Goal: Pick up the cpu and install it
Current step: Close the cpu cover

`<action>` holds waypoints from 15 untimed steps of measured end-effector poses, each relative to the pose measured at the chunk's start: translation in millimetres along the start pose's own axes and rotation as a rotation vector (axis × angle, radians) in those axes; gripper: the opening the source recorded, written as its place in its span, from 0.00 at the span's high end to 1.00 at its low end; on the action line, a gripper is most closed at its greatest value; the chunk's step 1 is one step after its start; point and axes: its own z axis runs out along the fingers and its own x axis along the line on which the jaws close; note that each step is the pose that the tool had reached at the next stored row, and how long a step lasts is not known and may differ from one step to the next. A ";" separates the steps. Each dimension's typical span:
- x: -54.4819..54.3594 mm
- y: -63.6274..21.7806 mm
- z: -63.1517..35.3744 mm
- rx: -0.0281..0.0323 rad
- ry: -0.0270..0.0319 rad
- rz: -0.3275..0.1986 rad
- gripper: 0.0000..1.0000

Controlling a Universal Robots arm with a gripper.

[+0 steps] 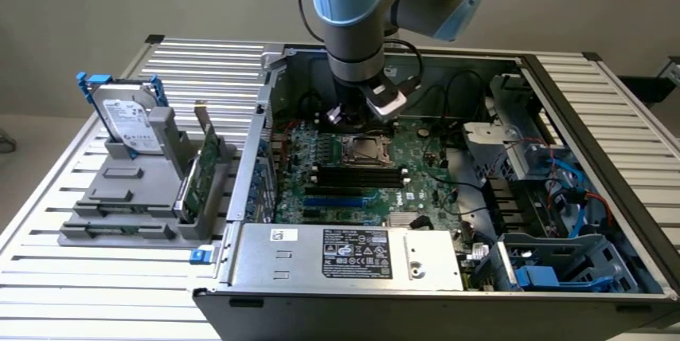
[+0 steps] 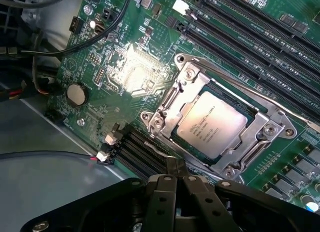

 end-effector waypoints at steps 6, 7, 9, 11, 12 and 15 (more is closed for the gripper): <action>-5.6 -3.6 -3.9 0.0019 -0.0040 0.001 0.89; -6.5 -4.2 -4.3 0.0022 -0.0042 0.001 0.89; -7.4 -5.4 -6.0 0.0025 -0.0043 0.001 0.89; -7.4 -6.4 -9.5 0.0027 -0.0042 0.001 0.89; -7.5 -6.9 -10.9 0.0028 -0.0041 0.001 0.89; -8.4 -8.1 -13.9 0.0032 -0.0051 0.002 0.89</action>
